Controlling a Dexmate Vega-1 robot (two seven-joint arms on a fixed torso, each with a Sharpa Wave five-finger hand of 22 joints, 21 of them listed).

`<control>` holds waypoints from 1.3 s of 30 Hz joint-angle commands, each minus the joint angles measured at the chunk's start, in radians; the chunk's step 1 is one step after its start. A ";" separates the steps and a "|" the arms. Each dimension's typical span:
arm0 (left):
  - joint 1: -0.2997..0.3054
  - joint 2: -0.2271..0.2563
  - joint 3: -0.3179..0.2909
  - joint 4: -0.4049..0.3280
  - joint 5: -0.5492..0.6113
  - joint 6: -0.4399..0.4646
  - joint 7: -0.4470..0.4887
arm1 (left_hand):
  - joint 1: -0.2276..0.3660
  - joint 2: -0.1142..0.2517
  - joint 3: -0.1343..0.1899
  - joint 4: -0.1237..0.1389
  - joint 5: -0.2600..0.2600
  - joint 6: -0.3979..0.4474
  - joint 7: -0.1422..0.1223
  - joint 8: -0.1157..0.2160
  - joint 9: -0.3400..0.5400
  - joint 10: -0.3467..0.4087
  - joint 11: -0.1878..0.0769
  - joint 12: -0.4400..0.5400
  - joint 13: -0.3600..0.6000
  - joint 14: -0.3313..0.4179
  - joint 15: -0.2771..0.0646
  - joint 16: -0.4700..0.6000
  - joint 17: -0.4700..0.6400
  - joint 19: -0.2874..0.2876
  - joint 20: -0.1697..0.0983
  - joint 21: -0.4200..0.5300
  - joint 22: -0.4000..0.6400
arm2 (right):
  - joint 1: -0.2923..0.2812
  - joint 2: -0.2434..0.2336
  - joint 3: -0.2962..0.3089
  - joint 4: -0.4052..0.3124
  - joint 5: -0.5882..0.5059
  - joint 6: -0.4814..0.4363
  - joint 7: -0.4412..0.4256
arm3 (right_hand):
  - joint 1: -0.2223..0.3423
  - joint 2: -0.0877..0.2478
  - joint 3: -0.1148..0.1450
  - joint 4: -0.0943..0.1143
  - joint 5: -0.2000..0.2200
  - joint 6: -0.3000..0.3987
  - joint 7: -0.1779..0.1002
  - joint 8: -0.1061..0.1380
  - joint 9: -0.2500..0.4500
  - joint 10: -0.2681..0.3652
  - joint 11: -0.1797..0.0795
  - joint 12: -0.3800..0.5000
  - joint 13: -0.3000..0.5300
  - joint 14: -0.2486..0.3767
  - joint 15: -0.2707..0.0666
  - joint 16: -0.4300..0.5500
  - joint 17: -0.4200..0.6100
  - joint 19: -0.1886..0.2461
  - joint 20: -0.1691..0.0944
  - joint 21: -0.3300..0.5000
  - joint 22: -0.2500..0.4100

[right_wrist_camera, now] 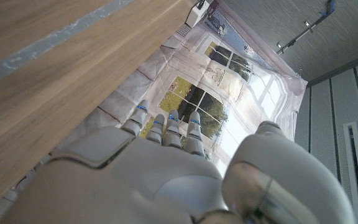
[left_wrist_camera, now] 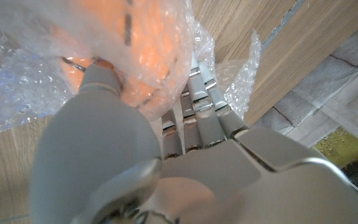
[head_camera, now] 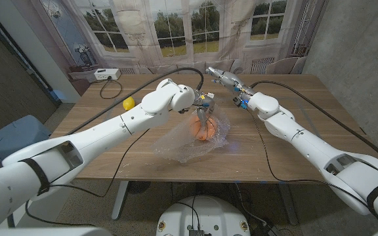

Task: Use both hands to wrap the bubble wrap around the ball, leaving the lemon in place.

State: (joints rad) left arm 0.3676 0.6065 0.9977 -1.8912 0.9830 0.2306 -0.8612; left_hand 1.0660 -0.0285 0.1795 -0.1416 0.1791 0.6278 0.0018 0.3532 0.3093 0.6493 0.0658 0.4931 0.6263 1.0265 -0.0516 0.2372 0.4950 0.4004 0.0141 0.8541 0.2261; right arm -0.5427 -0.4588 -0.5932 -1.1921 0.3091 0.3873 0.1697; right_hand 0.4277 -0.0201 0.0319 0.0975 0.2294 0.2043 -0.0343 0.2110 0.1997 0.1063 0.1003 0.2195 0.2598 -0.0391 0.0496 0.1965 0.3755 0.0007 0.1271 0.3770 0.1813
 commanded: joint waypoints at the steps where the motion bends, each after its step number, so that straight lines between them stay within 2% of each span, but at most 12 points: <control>1: 0.024 -0.004 -0.014 -0.028 0.114 -0.003 -0.002 | -0.013 0.099 0.034 0.067 0.006 -0.142 -0.080 -0.158 -0.042 -0.114 -0.141 -0.160 -0.064 -0.402 -0.064 -0.072 -0.031 -0.209 0.085 -0.063 -0.027 | -0.032 -0.007 0.049 -0.016 -0.017 0.082 -0.085 | 0.007 -0.002 0.000 -0.003 0.009 0.013 0.000 0.003 0.001 0.017 0.001 0.005 -0.002 0.018 0.006 0.009 -0.004 0.014 0.007 0.008 0.001; 2: 0.028 -0.002 -0.025 -0.033 0.107 -0.005 0.003 | -0.034 0.090 0.023 0.068 0.009 -0.191 -0.079 -0.171 -0.052 -0.172 -0.125 -0.193 -0.076 -0.520 -0.020 -0.072 -0.053 -0.261 0.105 -0.087 -0.033 | -0.033 -0.007 0.051 -0.018 -0.015 0.083 -0.086 | 0.007 -0.002 0.000 -0.003 0.009 0.013 0.000 0.003 0.001 0.021 0.003 0.006 -0.002 0.020 0.006 0.010 -0.006 0.015 0.008 0.008 0.001; 5: 0.040 0.000 -0.050 -0.046 0.098 -0.009 0.019 | -0.108 0.063 -0.019 0.087 0.015 -0.308 -0.084 -0.174 -0.076 -0.283 -0.106 -0.244 -0.093 -0.699 0.035 -0.067 -0.108 -0.374 0.141 -0.148 -0.041 | -0.033 -0.011 0.054 -0.026 -0.013 0.077 -0.087 | 0.007 -0.002 -0.001 -0.004 0.010 0.013 0.000 0.003 0.001 0.022 0.001 0.006 -0.003 0.025 0.007 0.011 -0.008 0.019 0.008 0.008 0.001; 9: 0.050 0.004 -0.087 -0.054 0.054 -0.021 0.039 | -0.177 0.055 -0.049 0.112 0.018 -0.361 -0.084 -0.172 -0.091 -0.381 -0.090 -0.279 -0.107 -0.798 0.075 -0.063 -0.148 -0.422 0.161 -0.187 -0.043 | -0.028 -0.011 0.055 -0.024 -0.008 0.073 -0.079 | 0.007 -0.003 -0.002 -0.004 0.011 0.013 -0.002 0.002 0.001 0.022 0.001 0.005 -0.004 0.027 0.007 0.012 -0.010 0.021 0.008 0.008 0.001; 12: 0.050 0.005 -0.111 -0.055 0.008 -0.028 0.036 | -0.201 0.044 -0.064 0.118 0.020 -0.385 -0.089 -0.170 -0.097 -0.418 -0.081 -0.291 -0.116 -0.857 0.091 -0.064 -0.169 -0.445 0.168 -0.208 -0.044 | -0.023 -0.007 0.056 -0.017 -0.008 0.075 -0.081 | 0.007 -0.003 -0.002 -0.005 0.012 0.011 -0.002 0.001 0.001 0.023 0.000 0.005 -0.005 0.030 0.010 0.012 -0.013 0.023 0.010 0.007 0.001; 15: 0.046 0.008 -0.124 -0.057 -0.021 -0.035 0.033 | -0.244 0.038 -0.084 0.132 0.022 -0.433 -0.086 -0.174 -0.103 -0.472 -0.065 -0.300 -0.128 -0.917 0.118 -0.062 -0.194 -0.495 0.180 -0.244 -0.044 | -0.019 -0.004 0.057 -0.010 -0.007 0.078 -0.082 | 0.007 -0.003 -0.003 -0.006 0.013 0.010 -0.003 0.000 0.000 0.023 -0.001 0.005 -0.006 0.032 0.010 0.012 -0.015 0.025 0.010 0.006 0.001; 19: 0.045 0.013 -0.151 -0.060 -0.081 -0.041 0.041 | -0.272 0.033 -0.099 0.139 0.025 -0.497 -0.077 -0.176 -0.107 -0.528 -0.055 -0.304 -0.138 -0.975 0.136 -0.061 -0.217 -0.532 0.187 -0.275 -0.044 | -0.011 0.000 0.057 0.003 -0.009 0.087 -0.081 | 0.006 -0.003 -0.004 -0.006 0.014 0.011 -0.004 -0.001 0.000 0.024 -0.002 0.005 -0.007 0.035 0.012 0.013 -0.018 0.029 0.011 0.007 0.001; 21: 0.053 0.019 -0.177 -0.064 -0.129 -0.046 0.068 | -0.283 0.035 -0.103 0.144 0.026 -0.517 -0.074 -0.177 -0.108 -0.548 -0.044 -0.305 -0.142 -0.993 0.143 -0.060 -0.223 -0.548 0.191 -0.287 -0.043 | -0.007 0.001 0.056 0.009 -0.010 0.088 -0.078 | 0.006 -0.003 -0.004 -0.006 0.014 0.011 -0.003 -0.001 0.000 0.025 -0.003 0.005 -0.007 0.036 0.012 0.013 -0.019 0.030 0.011 0.007 0.001; 25: 0.071 0.034 -0.220 -0.077 -0.201 -0.056 0.136 | -0.293 0.038 -0.106 0.148 0.026 -0.536 -0.069 -0.178 -0.108 -0.562 -0.040 -0.304 -0.145 -1.003 0.147 -0.057 -0.229 -0.554 0.196 -0.294 -0.043 | 0.001 0.009 0.055 0.028 -0.007 0.094 -0.077 | 0.006 -0.003 -0.004 -0.007 0.015 0.011 -0.003 -0.001 0.000 0.026 -0.003 0.005 -0.008 0.037 0.011 0.013 -0.021 0.032 0.011 0.006 0.001; 34: 0.052 0.053 -0.246 -0.074 -0.327 -0.058 0.155 | -0.298 0.042 -0.106 0.148 0.026 -0.574 -0.055 -0.179 -0.110 -0.586 -0.032 -0.303 -0.151 -1.012 0.155 -0.052 -0.240 -0.557 0.198 -0.305 -0.043 | 0.025 0.029 0.051 0.081 -0.006 0.116 -0.071 | 0.007 -0.002 -0.005 -0.008 0.017 0.012 -0.003 -0.001 0.000 0.029 -0.004 0.005 -0.010 0.043 0.014 0.014 -0.026 0.037 0.010 0.005 0.001; 39: 0.053 0.069 -0.252 -0.088 -0.341 -0.055 0.209 | -0.295 0.044 -0.105 0.145 0.026 -0.570 -0.049 -0.173 -0.110 -0.586 -0.029 -0.299 -0.153 -1.015 0.158 -0.051 -0.244 -0.560 0.198 -0.309 -0.043 | 0.049 0.043 0.046 0.126 -0.002 0.132 -0.054 | 0.007 -0.002 -0.006 -0.009 0.018 0.013 -0.002 -0.002 0.000 0.031 -0.005 0.005 -0.011 0.048 0.012 0.015 -0.029 0.042 0.010 0.005 0.001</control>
State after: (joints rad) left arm 0.4261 0.6479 0.7836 -1.9645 0.7504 0.1802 -0.7305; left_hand 0.7766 0.0136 0.0751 0.0083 0.2006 0.0547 -0.0516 0.1769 0.1998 0.0701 0.0357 0.1880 0.4726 0.0214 0.1055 0.1790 0.2506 -0.1526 0.2071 0.5497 0.1814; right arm -0.5318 -0.4414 -0.5397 -1.1407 0.3021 0.4900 0.0953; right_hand 0.4277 -0.0203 0.0277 0.0934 0.2408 0.2055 -0.0356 0.2109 0.2001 0.1237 0.0963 0.2197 0.2459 0.0036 0.0605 0.2041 0.3477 0.0344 0.1320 0.3820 0.1816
